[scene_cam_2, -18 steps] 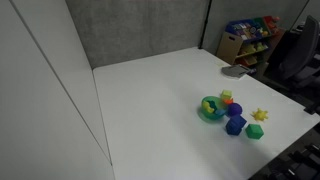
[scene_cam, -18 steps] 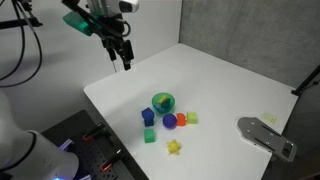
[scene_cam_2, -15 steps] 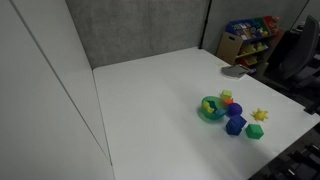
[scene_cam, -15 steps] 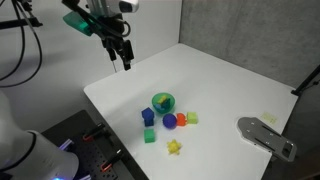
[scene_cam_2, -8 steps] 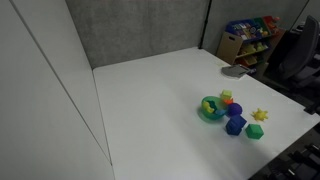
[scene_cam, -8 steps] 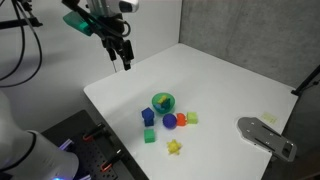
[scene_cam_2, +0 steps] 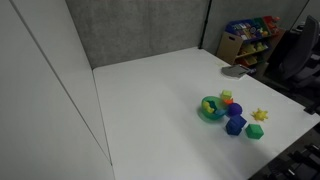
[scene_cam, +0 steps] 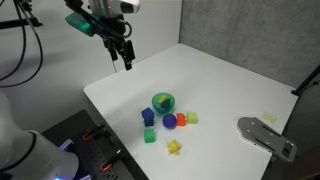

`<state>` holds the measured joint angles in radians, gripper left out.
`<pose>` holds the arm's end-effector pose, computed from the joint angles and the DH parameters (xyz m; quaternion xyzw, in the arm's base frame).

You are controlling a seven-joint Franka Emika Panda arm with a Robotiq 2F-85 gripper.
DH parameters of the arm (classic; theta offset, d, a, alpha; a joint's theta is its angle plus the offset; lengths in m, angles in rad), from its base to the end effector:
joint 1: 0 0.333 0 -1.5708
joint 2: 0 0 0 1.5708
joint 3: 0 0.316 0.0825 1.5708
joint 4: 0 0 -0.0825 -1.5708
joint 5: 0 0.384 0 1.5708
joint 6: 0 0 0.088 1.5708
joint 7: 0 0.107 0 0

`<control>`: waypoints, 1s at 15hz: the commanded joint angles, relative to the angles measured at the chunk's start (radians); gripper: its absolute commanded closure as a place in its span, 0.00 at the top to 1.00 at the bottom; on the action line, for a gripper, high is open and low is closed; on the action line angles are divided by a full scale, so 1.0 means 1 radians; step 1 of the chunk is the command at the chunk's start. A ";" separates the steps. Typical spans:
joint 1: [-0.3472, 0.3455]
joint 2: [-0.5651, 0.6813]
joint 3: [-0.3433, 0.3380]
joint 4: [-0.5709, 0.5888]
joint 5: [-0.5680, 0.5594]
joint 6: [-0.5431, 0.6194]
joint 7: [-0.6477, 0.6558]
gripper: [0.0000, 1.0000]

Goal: Put the yellow thing into the bowl

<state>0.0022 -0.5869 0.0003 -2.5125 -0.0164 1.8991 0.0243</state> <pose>0.3676 -0.0003 0.4765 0.9998 -0.0082 -0.0131 0.0080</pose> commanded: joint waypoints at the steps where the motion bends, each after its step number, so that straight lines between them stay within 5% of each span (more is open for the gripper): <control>1: -0.003 0.068 0.013 0.055 0.014 0.029 0.035 1.00; 15: -0.081 0.478 -0.037 0.200 -0.004 0.312 0.168 1.00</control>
<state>-0.0536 -0.1982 -0.0139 -2.3637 -0.0163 2.1903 0.1646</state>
